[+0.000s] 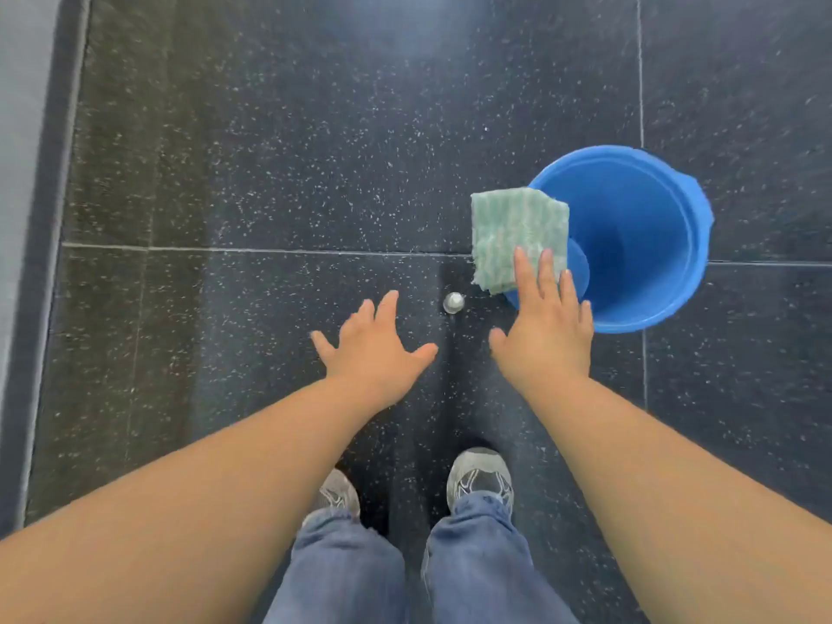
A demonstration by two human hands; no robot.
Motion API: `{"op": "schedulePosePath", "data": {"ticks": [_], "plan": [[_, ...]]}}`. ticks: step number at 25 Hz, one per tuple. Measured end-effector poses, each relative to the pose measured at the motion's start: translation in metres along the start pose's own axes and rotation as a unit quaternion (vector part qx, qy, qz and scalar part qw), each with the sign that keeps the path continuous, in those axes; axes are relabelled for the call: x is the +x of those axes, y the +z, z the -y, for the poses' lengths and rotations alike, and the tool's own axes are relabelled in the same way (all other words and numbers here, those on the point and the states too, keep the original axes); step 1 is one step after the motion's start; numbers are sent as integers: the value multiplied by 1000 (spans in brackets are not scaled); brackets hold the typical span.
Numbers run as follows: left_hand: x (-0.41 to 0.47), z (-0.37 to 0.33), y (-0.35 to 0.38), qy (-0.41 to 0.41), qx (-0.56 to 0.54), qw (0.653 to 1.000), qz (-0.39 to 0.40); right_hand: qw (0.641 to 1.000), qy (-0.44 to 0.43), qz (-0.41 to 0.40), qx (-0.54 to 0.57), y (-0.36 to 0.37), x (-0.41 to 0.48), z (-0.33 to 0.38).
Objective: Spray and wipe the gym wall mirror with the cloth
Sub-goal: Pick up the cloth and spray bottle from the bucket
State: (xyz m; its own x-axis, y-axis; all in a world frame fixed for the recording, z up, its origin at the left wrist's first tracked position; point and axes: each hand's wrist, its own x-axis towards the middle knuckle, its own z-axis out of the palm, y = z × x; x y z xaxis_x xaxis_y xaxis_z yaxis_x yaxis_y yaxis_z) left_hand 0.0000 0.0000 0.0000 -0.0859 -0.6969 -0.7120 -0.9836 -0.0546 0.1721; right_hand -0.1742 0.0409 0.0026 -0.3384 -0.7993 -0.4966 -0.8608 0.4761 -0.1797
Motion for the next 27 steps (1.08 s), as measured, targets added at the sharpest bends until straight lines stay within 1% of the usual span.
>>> {"op": "schedulePosePath", "data": {"ticks": [2, 3, 4, 6, 8, 10, 13, 15, 19, 21, 23, 25, 27], "plan": [[35, -5, 30, 12, -40, 999, 18, 996, -34, -75, 26, 26, 27, -11], [56, -5, 46, 21, -41, 999, 25, 991, -53, -118, 36, 38, 42, -17], [73, -6, 56, 37, -46, 998, 27, 981, -79, -168, 48, 45, 54, -22], [110, -10, 84, 82, -59, 995, 23, 954, -99, -273, 68, 61, 74, -31], [141, -17, 101, 110, -92, 990, 9, 933, -109, -330, 89, 66, 81, -34], [163, -26, 115, 132, -98, 986, 0, 921, -121, -352, 115, 68, 78, -34], [188, -36, 132, 137, -89, 986, -9, 910, -139, -360, 151, 70, 76, -39], [195, -39, 138, 137, -94, 986, -16, 906, -148, -364, 156, 70, 78, -37], [184, -46, 131, 134, -107, 984, -50, 914, -152, -347, 147, 73, 76, -31], [163, -45, 109, 137, -118, 982, -61, 926, -142, -300, 177, 67, 67, -25], [129, -41, 72, 140, -130, 980, -59, 935, -133, -263, 197, 44, 49, -15], [88, -38, 27, 134, -124, 982, -55, 941, -117, -238, 210, 10, 24, -1], [48, -35, -21, 122, -130, 983, -53, 949, -68, -181, 250, -32, 0, 16]]}}
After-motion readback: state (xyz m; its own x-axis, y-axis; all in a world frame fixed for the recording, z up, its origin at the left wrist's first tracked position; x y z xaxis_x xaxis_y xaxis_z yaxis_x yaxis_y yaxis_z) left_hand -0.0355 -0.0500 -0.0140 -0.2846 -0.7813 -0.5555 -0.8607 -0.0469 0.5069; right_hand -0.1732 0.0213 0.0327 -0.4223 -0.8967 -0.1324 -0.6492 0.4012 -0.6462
